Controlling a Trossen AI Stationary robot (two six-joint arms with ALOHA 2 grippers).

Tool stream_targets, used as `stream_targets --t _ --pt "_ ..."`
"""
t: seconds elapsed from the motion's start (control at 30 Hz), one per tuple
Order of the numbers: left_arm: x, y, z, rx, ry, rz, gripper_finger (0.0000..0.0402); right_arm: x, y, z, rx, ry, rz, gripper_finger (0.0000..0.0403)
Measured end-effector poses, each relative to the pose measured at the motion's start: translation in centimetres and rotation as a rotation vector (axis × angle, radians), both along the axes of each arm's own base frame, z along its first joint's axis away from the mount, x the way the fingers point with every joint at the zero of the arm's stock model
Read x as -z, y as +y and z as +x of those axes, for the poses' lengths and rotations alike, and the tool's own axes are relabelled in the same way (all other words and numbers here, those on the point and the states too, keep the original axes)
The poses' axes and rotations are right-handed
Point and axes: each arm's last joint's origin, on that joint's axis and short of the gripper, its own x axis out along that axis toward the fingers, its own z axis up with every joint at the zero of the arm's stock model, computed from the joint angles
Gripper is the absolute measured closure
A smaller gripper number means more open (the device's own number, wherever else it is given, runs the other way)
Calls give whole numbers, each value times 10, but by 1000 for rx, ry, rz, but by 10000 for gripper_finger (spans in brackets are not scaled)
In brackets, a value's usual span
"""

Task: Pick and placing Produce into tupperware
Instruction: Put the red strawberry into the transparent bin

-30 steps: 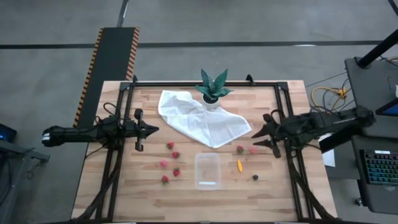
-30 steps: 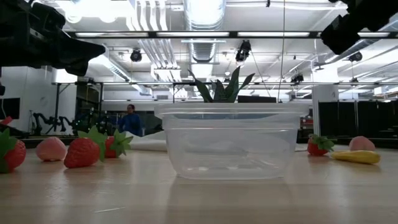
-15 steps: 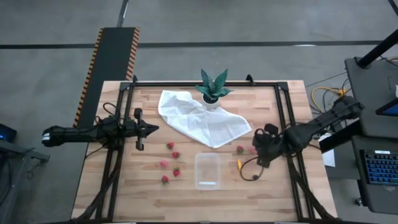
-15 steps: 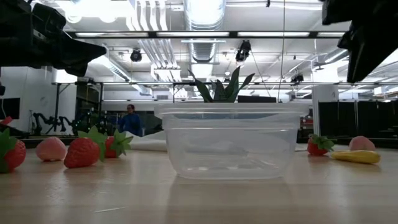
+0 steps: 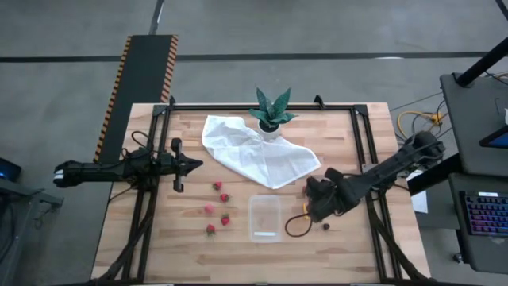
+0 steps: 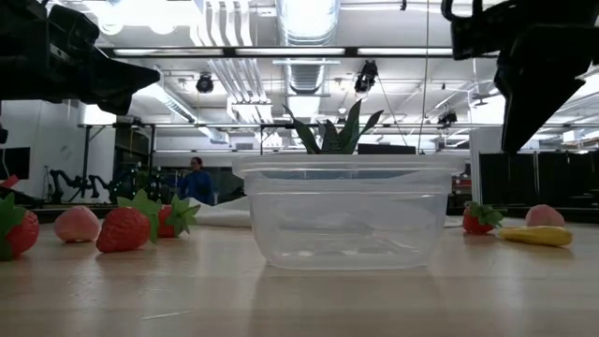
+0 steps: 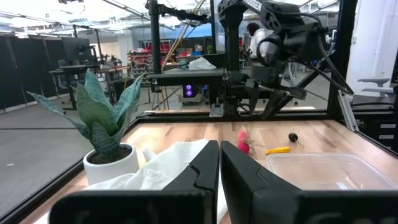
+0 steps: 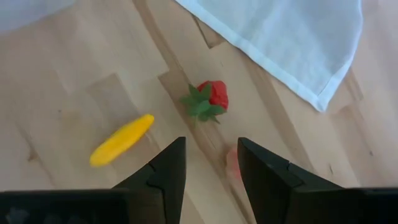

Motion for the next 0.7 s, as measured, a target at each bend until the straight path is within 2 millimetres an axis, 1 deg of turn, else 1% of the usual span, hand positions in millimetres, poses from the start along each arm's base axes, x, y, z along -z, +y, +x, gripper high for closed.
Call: stream_targets --t 0.13,0.23,0.4,0.57,0.7 --pt "0 0 0 0 0 0 402 9 5 10 54 17 -24 266" --pt "0 0 0 1 -2 0 402 14 4 16 108 10 -51 266" --pt "-1 0 0 1 -4 0 402 21 -5 21 179 35 -64 269" --pt "-2 0 0 2 -7 0 402 24 -17 22 253 64 -16 277" --pt "-2 0 0 2 -7 0 402 25 -21 22 275 63 -1 282"
